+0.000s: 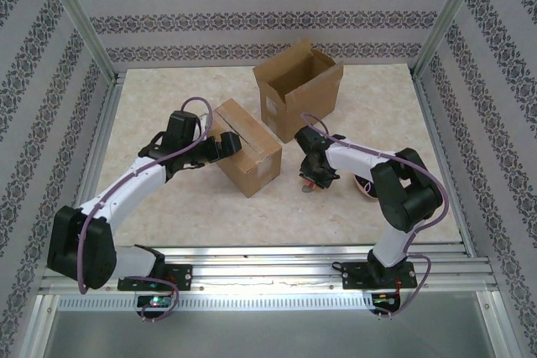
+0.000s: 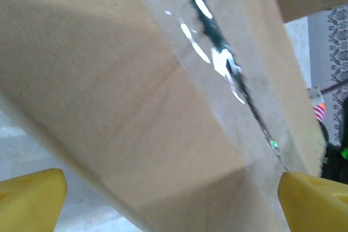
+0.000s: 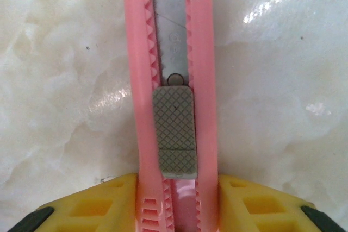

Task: Unpack the express box

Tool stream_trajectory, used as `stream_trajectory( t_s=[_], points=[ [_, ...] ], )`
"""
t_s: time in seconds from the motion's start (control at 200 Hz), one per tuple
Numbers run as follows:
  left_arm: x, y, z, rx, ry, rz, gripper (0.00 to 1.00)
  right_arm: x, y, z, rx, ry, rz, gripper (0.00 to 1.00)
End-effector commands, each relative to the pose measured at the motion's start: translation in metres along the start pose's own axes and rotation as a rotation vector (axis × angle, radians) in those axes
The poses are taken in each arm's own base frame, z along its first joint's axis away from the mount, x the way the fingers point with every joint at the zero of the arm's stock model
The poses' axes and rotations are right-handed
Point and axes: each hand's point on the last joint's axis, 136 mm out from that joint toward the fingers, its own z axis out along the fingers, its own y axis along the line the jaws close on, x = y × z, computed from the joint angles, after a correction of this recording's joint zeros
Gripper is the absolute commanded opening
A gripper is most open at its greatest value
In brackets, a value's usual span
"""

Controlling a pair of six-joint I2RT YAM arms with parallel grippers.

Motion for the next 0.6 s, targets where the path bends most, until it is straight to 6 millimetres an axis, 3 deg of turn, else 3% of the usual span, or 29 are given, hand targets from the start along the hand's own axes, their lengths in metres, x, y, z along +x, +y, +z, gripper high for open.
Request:
stream_trajectory(
  t_s=[0.0, 0.16, 0.34, 0.595],
  points=[
    [-0.007, -0.025, -0.024, 0.057, -0.014, 0.074, 1.0, -0.002, 0.025, 0.012, -0.125, -0.008, -0.029, 0.34],
    [-0.01, -0.045, -0.045, 0.099, -0.028, 0.124, 1.0, -0.009, 0.027, -0.007, -0.169, -0.063, -0.089, 0.31],
    [-0.006, -0.066, -0.059, 0.121, -0.013, 0.182, 1.0, -0.019, 0.02, -0.045, -0.207, -0.156, -0.181, 0.31],
    [0.002, -0.106, -0.042, 0.187, 0.015, 0.224, 1.0, -0.023, 0.018, -0.111, -0.338, -0.272, -0.329, 0.31]
  ],
)
